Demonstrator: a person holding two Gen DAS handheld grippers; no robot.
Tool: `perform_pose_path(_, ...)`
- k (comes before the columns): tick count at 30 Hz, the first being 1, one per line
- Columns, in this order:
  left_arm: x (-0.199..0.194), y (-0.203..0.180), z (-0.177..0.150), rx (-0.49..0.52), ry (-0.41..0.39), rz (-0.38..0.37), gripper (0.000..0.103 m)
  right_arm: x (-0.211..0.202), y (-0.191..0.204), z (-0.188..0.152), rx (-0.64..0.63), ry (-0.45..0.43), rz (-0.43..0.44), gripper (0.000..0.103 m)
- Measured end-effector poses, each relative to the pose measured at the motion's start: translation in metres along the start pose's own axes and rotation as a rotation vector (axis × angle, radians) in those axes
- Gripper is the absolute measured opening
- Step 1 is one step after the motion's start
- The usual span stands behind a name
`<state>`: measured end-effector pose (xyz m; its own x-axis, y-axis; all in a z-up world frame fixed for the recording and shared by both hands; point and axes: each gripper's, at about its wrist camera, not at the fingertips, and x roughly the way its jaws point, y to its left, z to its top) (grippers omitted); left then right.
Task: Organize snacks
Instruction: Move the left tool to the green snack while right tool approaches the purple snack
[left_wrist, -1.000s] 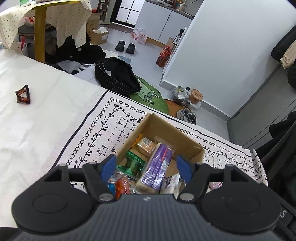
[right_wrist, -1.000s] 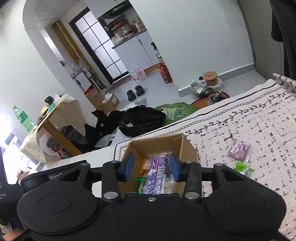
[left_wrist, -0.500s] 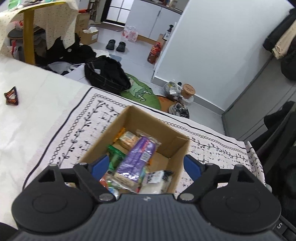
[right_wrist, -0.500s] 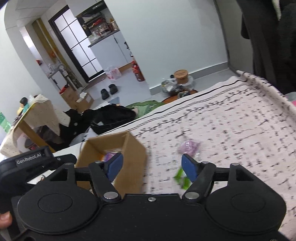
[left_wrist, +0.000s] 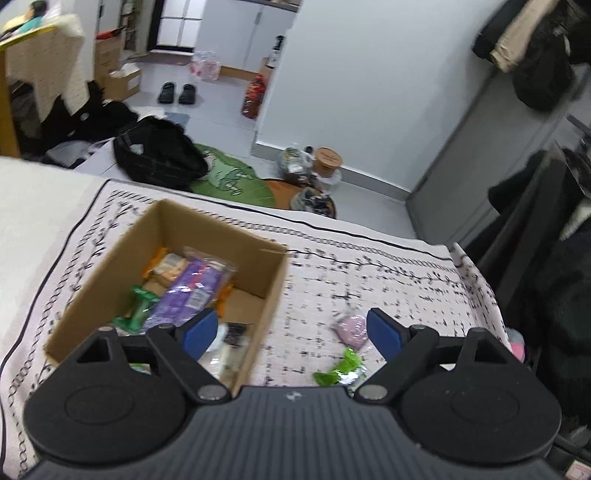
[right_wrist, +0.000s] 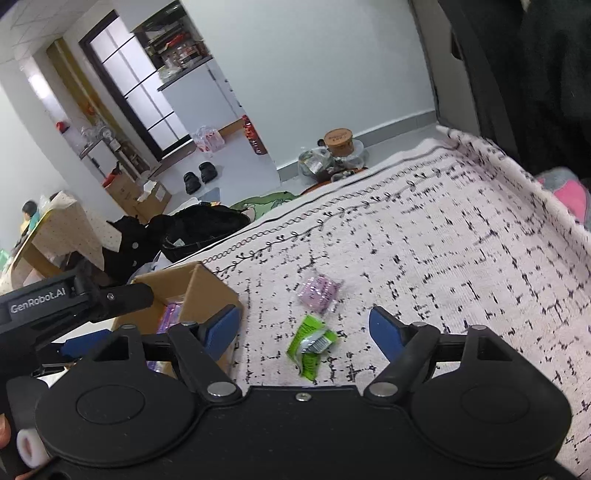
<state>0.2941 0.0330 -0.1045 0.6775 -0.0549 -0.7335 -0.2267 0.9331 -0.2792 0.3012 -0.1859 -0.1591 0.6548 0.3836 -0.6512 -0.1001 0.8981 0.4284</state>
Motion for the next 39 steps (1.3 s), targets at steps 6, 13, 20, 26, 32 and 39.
perform_pose_path(6, 0.020, -0.026, -0.010, 0.075, 0.031, -0.020, 0.084, 0.005, -0.023, -0.001, 0.050, 0.008, 0.009, 0.076)
perform_pose_path(13, 0.047, -0.046, -0.020, 0.120, 0.074, -0.012, 0.083, 0.007, -0.049, 0.003, 0.119, 0.020, 0.017, 0.076)
perform_pose_path(20, 0.068, -0.057, -0.030, 0.141, 0.118, 0.004, 0.078, 0.017, -0.070, 0.004, 0.184, 0.046, 0.013, 0.076)
perform_pose_path(26, 0.086, -0.063, -0.041, 0.163, 0.154, -0.001, 0.072, 0.027, -0.083, 0.004, 0.229, 0.070, 0.025, 0.076)
perform_pose_path(32, 0.104, -0.064, -0.050, 0.169, 0.187, 0.008, 0.071, 0.038, -0.085, 0.002, 0.237, 0.105, 0.041, 0.076)
perform_pose_path(39, 0.121, -0.066, -0.058, 0.199, 0.220, 0.000, 0.066, 0.049, -0.086, 0.001, 0.244, 0.135, 0.041, 0.076)
